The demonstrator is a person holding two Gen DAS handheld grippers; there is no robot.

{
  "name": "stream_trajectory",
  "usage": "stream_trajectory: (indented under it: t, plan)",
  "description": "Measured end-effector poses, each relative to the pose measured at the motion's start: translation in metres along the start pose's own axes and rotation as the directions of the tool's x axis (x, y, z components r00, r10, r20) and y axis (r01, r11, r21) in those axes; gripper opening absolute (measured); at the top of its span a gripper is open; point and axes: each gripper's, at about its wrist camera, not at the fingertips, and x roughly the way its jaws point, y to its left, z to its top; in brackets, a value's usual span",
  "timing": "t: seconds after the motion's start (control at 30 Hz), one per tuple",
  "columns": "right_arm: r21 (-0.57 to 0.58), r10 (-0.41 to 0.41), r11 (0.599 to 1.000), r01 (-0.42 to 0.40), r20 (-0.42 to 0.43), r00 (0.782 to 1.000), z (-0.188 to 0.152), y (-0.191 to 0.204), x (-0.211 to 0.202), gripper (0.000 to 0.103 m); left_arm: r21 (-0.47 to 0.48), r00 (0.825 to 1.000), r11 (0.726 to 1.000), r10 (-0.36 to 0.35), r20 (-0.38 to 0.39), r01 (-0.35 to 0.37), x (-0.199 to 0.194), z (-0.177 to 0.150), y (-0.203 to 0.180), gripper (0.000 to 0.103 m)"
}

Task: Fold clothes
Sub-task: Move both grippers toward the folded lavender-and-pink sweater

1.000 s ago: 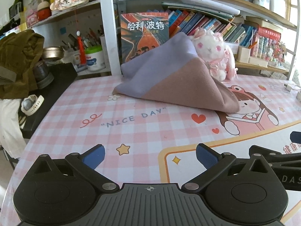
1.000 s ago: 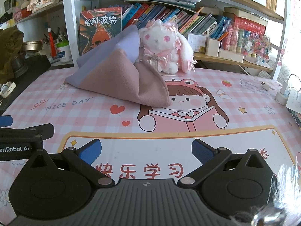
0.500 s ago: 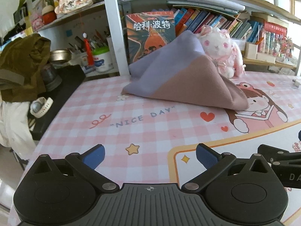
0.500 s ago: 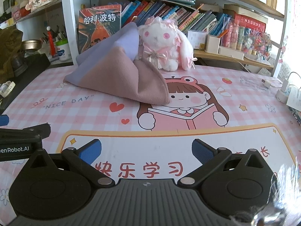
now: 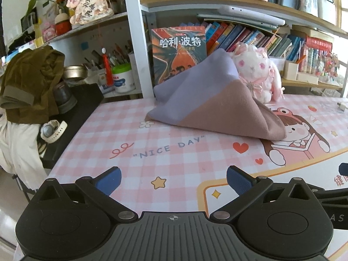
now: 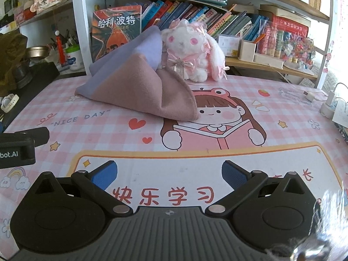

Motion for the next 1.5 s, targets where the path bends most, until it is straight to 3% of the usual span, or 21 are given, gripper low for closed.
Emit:
stream_trajectory:
  t: [0.87,1.5]
  plan:
    - [0.028,-0.020,0.999,0.020,-0.019,1.000,0.000,0.011,-0.003,0.103,-0.007,1.000,1.000,-0.024,-0.018,0.023,0.004,-0.002,0.015,0.103]
    - [0.043,-0.093,0.995,0.094,-0.017,0.996,0.000,0.036,-0.005,0.103,-0.002,0.995,0.996,-0.085,-0.052,0.085,0.027,-0.005,0.038,0.103]
